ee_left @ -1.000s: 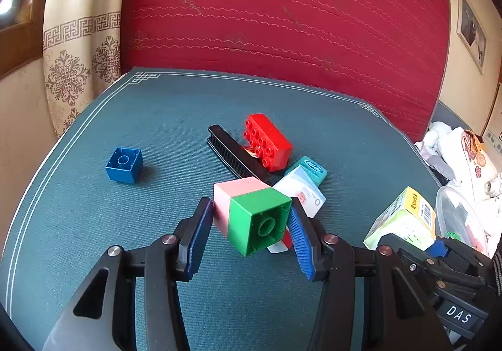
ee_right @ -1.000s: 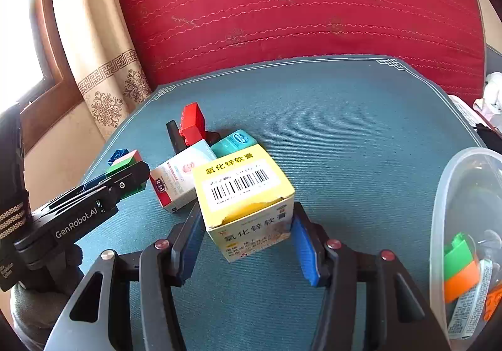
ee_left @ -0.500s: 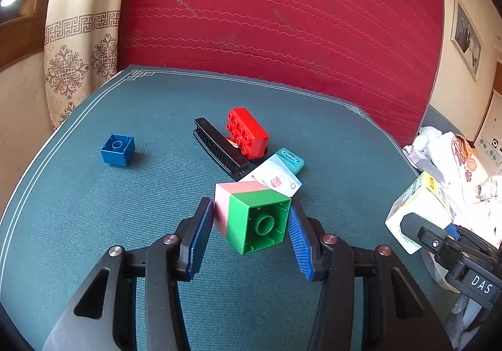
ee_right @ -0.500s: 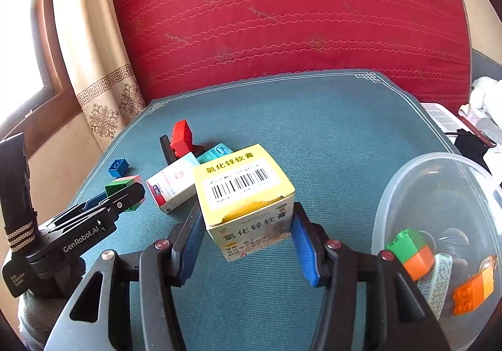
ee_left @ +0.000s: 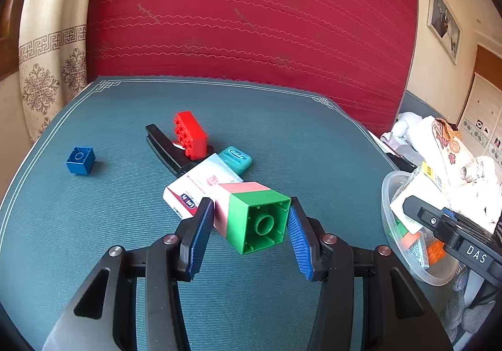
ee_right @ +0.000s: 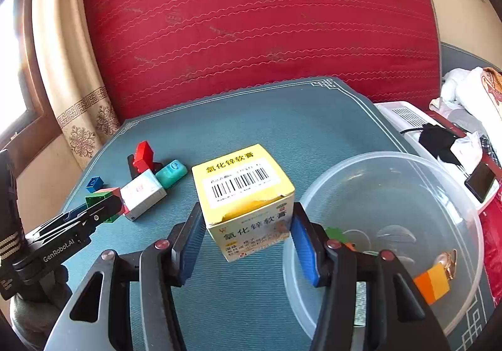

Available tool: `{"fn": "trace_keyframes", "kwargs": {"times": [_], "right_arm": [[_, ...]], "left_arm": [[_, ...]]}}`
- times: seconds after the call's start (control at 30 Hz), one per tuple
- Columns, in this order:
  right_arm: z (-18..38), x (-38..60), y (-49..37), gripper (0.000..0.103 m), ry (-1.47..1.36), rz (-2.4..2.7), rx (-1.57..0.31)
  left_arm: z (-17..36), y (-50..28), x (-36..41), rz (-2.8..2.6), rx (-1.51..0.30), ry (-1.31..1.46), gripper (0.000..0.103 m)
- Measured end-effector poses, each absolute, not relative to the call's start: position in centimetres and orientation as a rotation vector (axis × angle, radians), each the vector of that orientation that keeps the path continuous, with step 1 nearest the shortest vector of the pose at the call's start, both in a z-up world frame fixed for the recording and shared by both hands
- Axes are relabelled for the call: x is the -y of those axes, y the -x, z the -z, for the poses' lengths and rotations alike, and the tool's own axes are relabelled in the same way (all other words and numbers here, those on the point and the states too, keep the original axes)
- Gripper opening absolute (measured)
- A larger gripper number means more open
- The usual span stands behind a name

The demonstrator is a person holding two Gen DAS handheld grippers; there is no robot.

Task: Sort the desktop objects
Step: 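Lift and carry the pink-green block and yellow box toward the bowl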

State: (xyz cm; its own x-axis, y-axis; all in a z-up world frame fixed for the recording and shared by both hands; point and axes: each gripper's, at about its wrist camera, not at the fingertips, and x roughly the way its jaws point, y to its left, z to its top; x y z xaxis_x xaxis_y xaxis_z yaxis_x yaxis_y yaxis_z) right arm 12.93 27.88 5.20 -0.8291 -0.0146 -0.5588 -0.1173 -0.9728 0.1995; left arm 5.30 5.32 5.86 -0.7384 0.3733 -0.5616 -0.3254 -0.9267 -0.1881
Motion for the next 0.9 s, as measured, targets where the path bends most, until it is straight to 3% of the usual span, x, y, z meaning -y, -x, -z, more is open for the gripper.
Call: {"fn": "trace_keyframes", "kwargs": {"times": [0.17,0.27,0.57,0.77,0.9], "right_arm": [[-5.1,-30.6,-13.8,0.058,0.877,-2.870,-0.360],[-5.1,-32.3,-14.4,0.058,0.861,-2.833,-0.368],[-4.4,-37.1,-16.2,0.058,0.853,-2.739,-0.409],[-4.1,-38.5,-16.3,0.061,0.840,-2.700,-0.445],[-3.9,-39.7,-16.4,0.071,0.828,-2.658,-0.492]], "left_arm": [[-6.3,-5.7,-7.4,-2.587,0.076,0.858,0.050],[-6.5,-5.8,-8.9,-2.559,0.052,0.858,0.041],[-7.1,-6.6,-12.6,-2.508,-0.034,0.821,0.039],[-5.8,-5.9,-12.0,-2.449,0.061,0.933,0.040],[-4.8,-5.7,-11.9,-2.385,0.118,0.988,0.057]]}}
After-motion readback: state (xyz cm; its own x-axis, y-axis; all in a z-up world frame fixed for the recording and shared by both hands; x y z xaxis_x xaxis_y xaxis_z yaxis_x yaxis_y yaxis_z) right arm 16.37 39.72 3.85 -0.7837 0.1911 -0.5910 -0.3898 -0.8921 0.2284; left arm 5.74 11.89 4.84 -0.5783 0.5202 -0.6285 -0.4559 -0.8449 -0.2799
